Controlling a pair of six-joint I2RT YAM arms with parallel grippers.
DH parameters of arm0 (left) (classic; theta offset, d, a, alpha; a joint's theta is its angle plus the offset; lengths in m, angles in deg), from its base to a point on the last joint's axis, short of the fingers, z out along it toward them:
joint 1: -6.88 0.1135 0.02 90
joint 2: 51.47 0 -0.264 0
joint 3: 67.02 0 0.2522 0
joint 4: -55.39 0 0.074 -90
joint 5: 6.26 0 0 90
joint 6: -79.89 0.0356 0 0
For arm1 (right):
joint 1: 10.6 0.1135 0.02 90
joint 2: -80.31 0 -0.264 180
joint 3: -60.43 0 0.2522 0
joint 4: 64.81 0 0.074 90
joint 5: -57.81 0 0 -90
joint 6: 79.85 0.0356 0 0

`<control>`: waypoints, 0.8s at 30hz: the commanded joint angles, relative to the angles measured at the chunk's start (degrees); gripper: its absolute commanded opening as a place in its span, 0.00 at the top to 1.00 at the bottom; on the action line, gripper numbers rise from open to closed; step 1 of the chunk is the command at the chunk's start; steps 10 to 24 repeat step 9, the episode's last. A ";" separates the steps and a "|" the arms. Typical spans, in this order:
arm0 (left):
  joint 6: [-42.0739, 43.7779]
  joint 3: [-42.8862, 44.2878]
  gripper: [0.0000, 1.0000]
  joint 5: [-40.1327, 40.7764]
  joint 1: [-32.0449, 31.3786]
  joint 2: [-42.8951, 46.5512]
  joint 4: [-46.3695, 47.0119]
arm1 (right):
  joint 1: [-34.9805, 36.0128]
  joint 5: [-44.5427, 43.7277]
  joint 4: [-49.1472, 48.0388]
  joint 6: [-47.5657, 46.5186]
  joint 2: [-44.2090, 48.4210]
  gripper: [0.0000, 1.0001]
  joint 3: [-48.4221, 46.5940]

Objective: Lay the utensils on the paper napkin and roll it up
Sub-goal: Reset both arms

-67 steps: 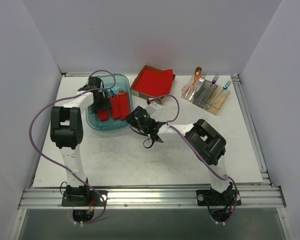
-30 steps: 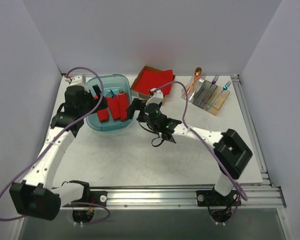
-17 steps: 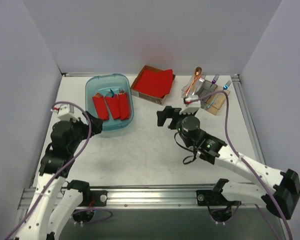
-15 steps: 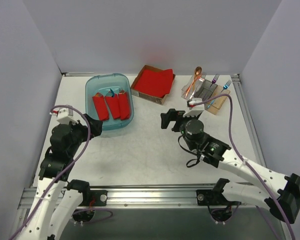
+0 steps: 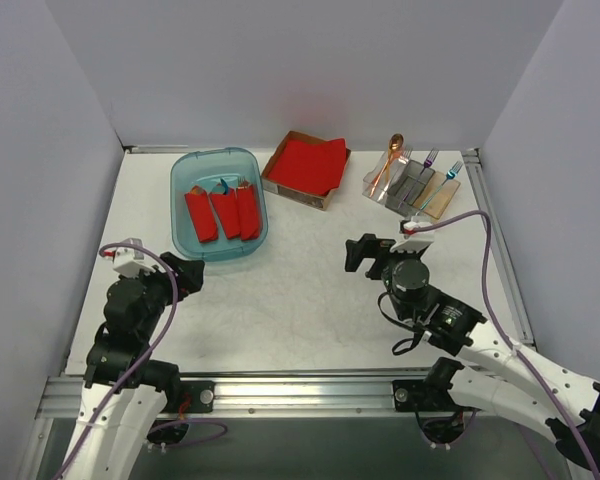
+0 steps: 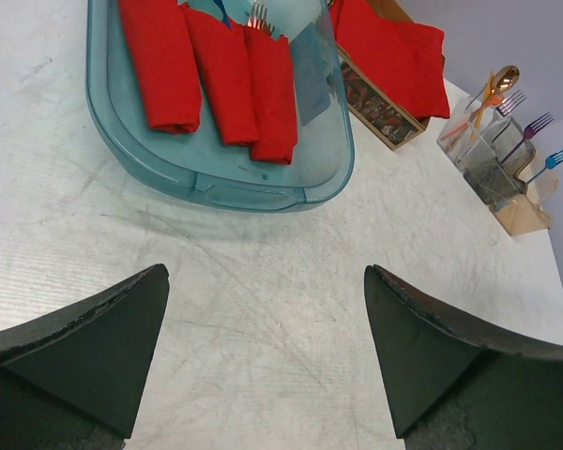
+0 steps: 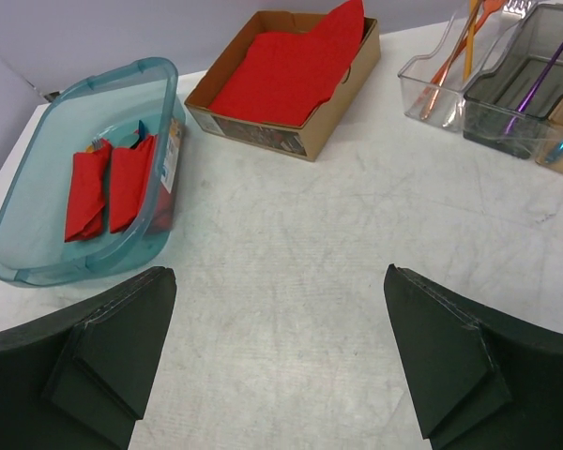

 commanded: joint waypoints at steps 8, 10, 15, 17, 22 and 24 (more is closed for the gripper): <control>-0.44 0.17 0.06 1.31 -0.07 0.87 2.88 | 0.45 -4.27 2.41 2.89 4.07 0.00 1.40; -0.53 0.17 0.06 1.48 -0.07 0.87 2.80 | 0.45 -4.18 2.85 2.80 4.77 0.00 1.49; -0.53 0.17 0.06 1.48 -0.07 0.87 2.80 | 0.45 -4.18 2.85 2.80 4.77 0.00 1.49; -0.53 0.17 0.06 1.48 -0.07 0.87 2.80 | 0.45 -4.18 2.85 2.80 4.77 0.00 1.49; -0.53 0.17 0.06 1.48 -0.07 0.87 2.80 | 0.45 -4.18 2.85 2.80 4.77 0.00 1.49; -0.53 0.17 0.06 1.48 -0.07 0.87 2.80 | 0.45 -4.18 2.85 2.80 4.77 0.00 1.49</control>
